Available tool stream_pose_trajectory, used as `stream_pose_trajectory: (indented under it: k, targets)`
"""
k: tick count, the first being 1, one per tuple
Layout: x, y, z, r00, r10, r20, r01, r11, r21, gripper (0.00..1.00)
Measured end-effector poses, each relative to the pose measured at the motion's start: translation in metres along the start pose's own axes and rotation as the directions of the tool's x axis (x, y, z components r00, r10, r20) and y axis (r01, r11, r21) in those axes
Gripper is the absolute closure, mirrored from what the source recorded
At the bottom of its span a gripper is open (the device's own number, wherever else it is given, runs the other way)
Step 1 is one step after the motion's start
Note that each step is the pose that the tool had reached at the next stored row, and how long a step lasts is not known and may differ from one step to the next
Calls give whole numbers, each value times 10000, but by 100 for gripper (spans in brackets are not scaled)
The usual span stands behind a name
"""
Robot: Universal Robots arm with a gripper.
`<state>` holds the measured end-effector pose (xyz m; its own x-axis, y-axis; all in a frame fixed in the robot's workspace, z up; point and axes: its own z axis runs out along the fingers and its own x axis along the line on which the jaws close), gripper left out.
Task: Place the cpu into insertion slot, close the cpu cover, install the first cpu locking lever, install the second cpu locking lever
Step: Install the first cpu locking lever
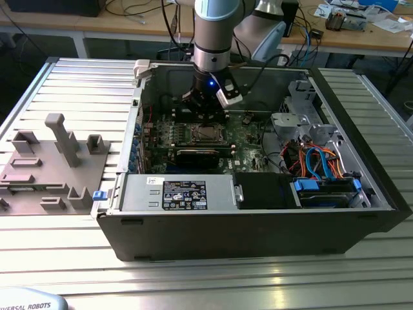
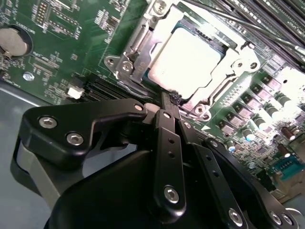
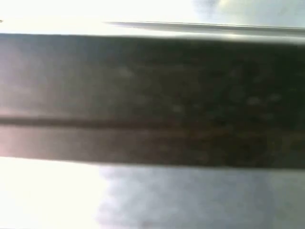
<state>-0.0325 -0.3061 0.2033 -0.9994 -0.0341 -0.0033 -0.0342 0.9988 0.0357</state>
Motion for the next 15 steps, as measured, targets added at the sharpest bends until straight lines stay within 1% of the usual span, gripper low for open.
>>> stream_pose_trajectory:
  k: [4,10,13,15]
  targets:
    - [-52,-2,0,10000,2,-12,-2,10000,0,89]
    - [-155,-5,0,10000,2,-40,-2,10000,-2,89]
    - [-191,-7,0,10000,1,-45,-1,10000,-2,89]
    - [-201,-7,1,10000,2,-48,-2,10000,-6,89]
